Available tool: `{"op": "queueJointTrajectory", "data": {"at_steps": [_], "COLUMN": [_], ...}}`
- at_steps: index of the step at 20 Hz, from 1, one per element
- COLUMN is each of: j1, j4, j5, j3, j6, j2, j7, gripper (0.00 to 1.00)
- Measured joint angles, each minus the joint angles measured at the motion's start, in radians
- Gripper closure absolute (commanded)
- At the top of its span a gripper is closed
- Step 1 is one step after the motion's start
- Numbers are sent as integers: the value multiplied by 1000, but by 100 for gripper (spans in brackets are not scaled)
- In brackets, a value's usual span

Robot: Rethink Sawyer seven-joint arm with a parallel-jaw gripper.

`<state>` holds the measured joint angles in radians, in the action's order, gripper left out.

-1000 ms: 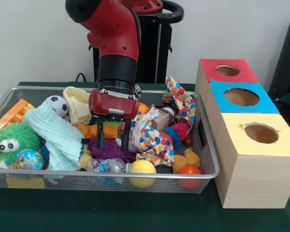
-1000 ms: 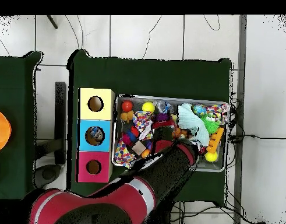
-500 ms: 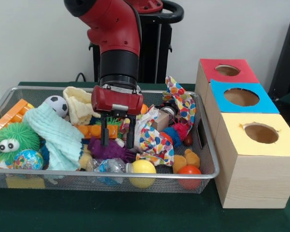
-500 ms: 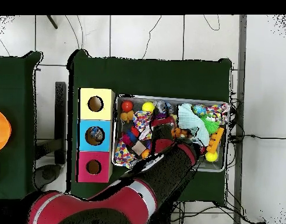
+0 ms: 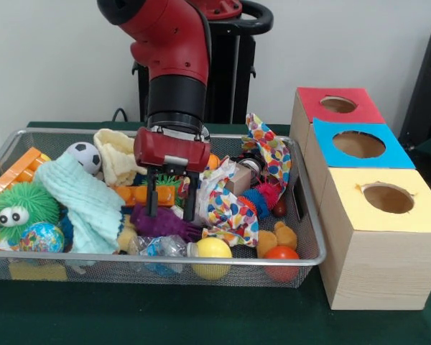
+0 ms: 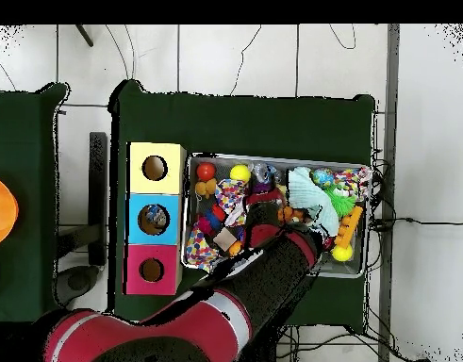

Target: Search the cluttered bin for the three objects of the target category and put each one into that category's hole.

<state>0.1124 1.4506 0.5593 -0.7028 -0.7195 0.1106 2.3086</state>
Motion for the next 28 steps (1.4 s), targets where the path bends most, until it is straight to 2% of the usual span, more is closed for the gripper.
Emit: {"op": "queueJointTrajectory", "data": {"at_steps": [8,17,22,28], "j1": [1,1,1,1], "j4": [0,-7,-11,-13], "j5": [15,13,-11,-94], "j3": [0,0,0,-8], "j6": [99,98,97,15], "j2": [-10,-61,-85,-114], "j7": [0,0,0,0], "gripper": [0,0,0,0]}}
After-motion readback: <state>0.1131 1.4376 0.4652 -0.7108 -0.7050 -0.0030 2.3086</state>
